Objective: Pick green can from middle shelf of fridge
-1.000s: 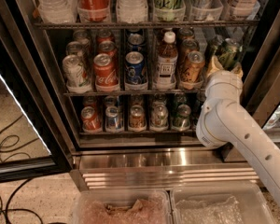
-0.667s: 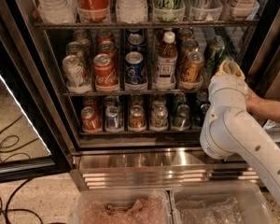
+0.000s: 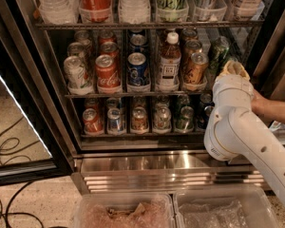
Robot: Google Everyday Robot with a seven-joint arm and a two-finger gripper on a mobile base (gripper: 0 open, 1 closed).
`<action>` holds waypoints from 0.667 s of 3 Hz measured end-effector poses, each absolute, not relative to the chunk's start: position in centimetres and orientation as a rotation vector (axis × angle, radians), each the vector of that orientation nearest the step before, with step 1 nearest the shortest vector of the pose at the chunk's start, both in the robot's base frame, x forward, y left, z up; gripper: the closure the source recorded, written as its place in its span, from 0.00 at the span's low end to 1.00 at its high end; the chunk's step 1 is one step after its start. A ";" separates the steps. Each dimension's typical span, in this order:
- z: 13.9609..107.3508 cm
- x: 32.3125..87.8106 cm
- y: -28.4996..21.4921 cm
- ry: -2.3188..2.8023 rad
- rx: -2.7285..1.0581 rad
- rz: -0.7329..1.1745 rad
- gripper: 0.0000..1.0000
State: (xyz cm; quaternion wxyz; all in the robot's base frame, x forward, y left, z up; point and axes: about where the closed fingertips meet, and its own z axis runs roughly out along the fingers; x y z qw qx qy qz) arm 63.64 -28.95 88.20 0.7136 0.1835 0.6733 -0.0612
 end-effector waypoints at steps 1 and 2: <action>89.8 63.6 -29.8 1.432 0.420 -0.167 1.00; 90.3 63.6 -30.0 1.414 0.426 -0.172 1.00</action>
Offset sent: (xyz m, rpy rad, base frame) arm -0.0002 -0.0059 0.0109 -0.0086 -0.0354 -0.0269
